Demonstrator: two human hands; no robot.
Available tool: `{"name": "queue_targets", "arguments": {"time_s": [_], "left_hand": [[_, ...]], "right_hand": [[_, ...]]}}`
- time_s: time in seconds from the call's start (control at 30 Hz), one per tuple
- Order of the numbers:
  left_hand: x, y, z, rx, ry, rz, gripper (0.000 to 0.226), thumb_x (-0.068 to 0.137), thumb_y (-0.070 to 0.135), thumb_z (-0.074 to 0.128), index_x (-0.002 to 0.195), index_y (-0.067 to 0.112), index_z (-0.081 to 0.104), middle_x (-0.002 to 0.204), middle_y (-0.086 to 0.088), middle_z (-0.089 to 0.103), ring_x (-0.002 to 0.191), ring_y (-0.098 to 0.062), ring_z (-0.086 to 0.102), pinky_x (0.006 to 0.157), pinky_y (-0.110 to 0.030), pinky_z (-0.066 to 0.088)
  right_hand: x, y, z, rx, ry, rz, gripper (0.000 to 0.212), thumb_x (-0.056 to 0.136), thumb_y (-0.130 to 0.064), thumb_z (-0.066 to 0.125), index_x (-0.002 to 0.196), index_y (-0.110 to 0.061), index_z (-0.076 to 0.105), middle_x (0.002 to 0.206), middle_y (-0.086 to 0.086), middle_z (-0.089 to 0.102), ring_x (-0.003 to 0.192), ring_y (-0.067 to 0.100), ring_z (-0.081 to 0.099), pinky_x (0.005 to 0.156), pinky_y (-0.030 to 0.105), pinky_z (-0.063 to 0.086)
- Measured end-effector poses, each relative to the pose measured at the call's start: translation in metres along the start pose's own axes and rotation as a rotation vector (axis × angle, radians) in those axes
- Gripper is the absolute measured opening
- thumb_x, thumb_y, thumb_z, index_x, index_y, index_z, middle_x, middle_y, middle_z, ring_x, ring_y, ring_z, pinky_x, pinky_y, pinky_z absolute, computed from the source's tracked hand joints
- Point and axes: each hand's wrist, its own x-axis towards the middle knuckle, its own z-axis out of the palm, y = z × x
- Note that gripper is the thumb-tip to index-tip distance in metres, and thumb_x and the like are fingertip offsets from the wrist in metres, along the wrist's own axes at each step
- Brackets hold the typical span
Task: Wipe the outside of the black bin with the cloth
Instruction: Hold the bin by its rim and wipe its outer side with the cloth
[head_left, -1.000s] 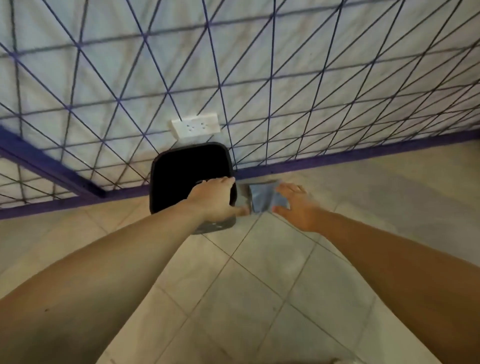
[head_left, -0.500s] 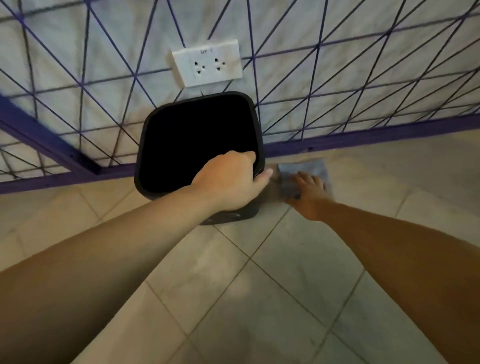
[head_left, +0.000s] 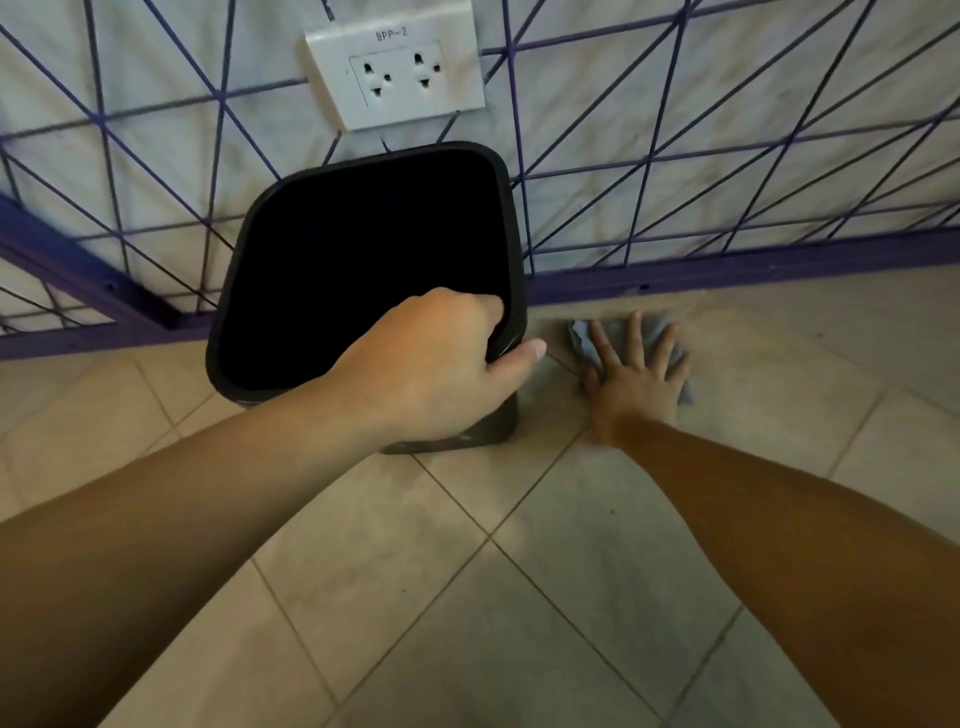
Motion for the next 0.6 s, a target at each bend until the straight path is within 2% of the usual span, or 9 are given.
{"name": "queue_targets", "arguments": {"time_s": [0.1, 0.17, 0.23, 0.3, 0.37, 0.43, 0.47, 0.53, 0.6], "left_hand": [[0.001, 0.001, 0.0, -0.009, -0.01, 0.005, 0.044, 0.097, 0.051, 0.045, 0.064, 0.022, 0.044, 0.052, 0.003, 0.044, 0.049, -0.011, 0.047, 0.05, -0.033, 0.042], [-0.001, 0.0, 0.0, 0.014, -0.016, 0.016, 0.044, 0.098, 0.05, 0.042, 0.065, 0.021, 0.045, 0.054, 0.003, 0.045, 0.05, -0.012, 0.049, 0.053, -0.037, 0.047], [-0.002, -0.002, 0.001, 0.043, -0.034, 0.016, 0.042, 0.099, 0.05, 0.039, 0.069, 0.021, 0.048, 0.056, 0.003, 0.048, 0.053, -0.014, 0.052, 0.057, -0.04, 0.051], [-0.006, -0.004, -0.001, 0.053, -0.083, 0.014, 0.041, 0.099, 0.05, 0.037, 0.074, 0.021, 0.052, 0.06, 0.004, 0.052, 0.056, -0.014, 0.055, 0.061, -0.042, 0.054], [-0.012, -0.005, -0.009, 0.053, -0.156, 0.023, 0.041, 0.1, 0.05, 0.037, 0.076, 0.021, 0.053, 0.062, 0.001, 0.054, 0.058, -0.014, 0.056, 0.065, -0.043, 0.054], [-0.022, -0.009, -0.02, 0.02, -0.237, 0.036, 0.041, 0.1, 0.049, 0.04, 0.073, 0.02, 0.051, 0.065, 0.0, 0.055, 0.06, -0.014, 0.056, 0.065, -0.041, 0.052], [-0.029, -0.013, -0.027, 0.001, -0.283, 0.042, 0.039, 0.1, 0.049, 0.041, 0.073, 0.022, 0.051, 0.065, 0.002, 0.055, 0.06, -0.012, 0.055, 0.064, -0.038, 0.049], [-0.043, -0.023, -0.037, -0.012, -0.371, 0.045, 0.032, 0.1, 0.047, 0.043, 0.075, 0.028, 0.05, 0.066, 0.009, 0.053, 0.062, -0.005, 0.053, 0.062, -0.03, 0.043], [-0.055, -0.036, -0.044, -0.002, -0.435, 0.015, 0.024, 0.101, 0.045, 0.044, 0.089, 0.029, 0.057, 0.072, 0.014, 0.056, 0.068, -0.002, 0.055, 0.067, -0.029, 0.044]], "right_hand": [[0.001, 0.008, -0.002, 0.138, 0.053, -0.011, 0.062, 0.122, -0.037, 0.031, 0.18, -0.028, 0.012, 0.189, 0.008, -0.004, 0.173, 0.045, -0.013, 0.14, 0.056, -0.003], [-0.002, 0.01, -0.007, 0.233, 0.086, -0.028, 0.059, 0.121, -0.026, 0.036, 0.178, -0.017, 0.023, 0.188, 0.011, 0.012, 0.175, 0.041, -0.003, 0.141, 0.047, 0.0], [-0.008, 0.007, -0.013, 0.316, 0.084, -0.045, 0.054, 0.12, -0.015, 0.035, 0.173, -0.004, 0.032, 0.183, 0.019, 0.029, 0.174, 0.039, 0.013, 0.139, 0.04, 0.001], [-0.015, 0.001, -0.012, 0.435, 0.142, -0.06, 0.055, 0.116, -0.016, 0.029, 0.165, 0.005, 0.044, 0.167, 0.027, 0.05, 0.164, 0.043, 0.035, 0.137, 0.037, 0.008], [-0.023, -0.008, -0.009, 0.606, 0.185, -0.036, 0.066, 0.107, -0.024, 0.023, 0.16, 0.003, 0.052, 0.152, 0.027, 0.061, 0.153, 0.044, 0.046, 0.131, 0.032, 0.016], [-0.04, -0.023, -0.011, 0.762, 0.152, 0.03, 0.055, 0.117, -0.02, 0.027, 0.162, -0.001, 0.052, 0.154, 0.024, 0.061, 0.154, 0.042, 0.046, 0.125, 0.026, 0.023], [-0.05, -0.032, -0.012, 0.855, 0.145, 0.046, 0.048, 0.119, -0.015, 0.033, 0.161, -0.001, 0.052, 0.152, 0.025, 0.061, 0.151, 0.042, 0.049, 0.123, 0.028, 0.029], [-0.075, -0.047, -0.013, 1.053, 0.145, 0.057, 0.044, 0.12, -0.014, 0.039, 0.157, 0.0, 0.057, 0.144, 0.028, 0.064, 0.131, 0.036, 0.062, 0.109, 0.032, 0.047], [-0.094, -0.058, -0.01, 1.169, 0.11, 0.099, 0.043, 0.121, -0.019, 0.041, 0.153, 0.002, 0.059, 0.135, 0.024, 0.069, 0.107, 0.025, 0.065, 0.08, 0.019, 0.049]]}}
